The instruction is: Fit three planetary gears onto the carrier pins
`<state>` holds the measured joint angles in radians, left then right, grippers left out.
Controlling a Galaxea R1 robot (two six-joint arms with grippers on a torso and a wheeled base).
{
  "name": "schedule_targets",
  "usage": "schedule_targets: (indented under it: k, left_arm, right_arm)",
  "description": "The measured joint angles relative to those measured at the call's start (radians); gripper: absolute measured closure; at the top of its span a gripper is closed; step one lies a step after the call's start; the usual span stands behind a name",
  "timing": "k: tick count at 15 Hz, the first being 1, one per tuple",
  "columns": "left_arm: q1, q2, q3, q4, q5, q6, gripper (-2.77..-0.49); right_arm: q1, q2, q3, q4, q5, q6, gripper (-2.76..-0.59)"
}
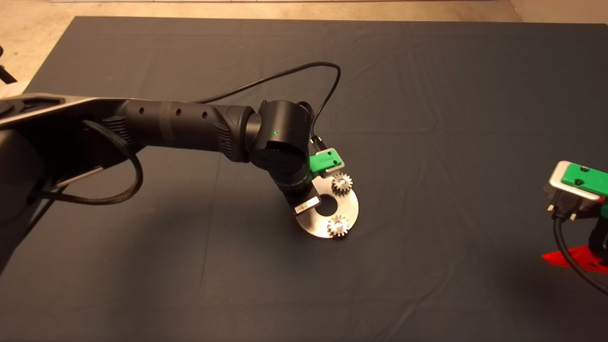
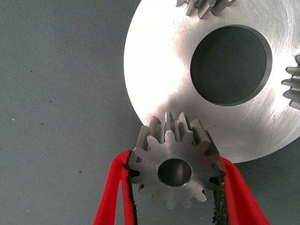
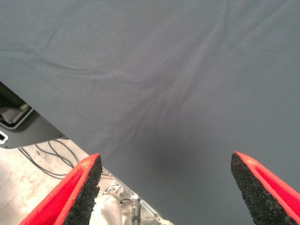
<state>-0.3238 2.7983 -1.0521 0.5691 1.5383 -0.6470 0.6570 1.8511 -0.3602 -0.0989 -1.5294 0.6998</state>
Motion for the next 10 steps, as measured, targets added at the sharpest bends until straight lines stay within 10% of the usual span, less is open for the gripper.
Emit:
schedule_targets:
  k: [10]
  left_arm:
    - [0.000,0.003,0.000,-0.006,0.003,-0.001,-0.65]
  right_arm:
    - [0.000,0.005,-0.004,0.000,0.000,0.000,-2.03]
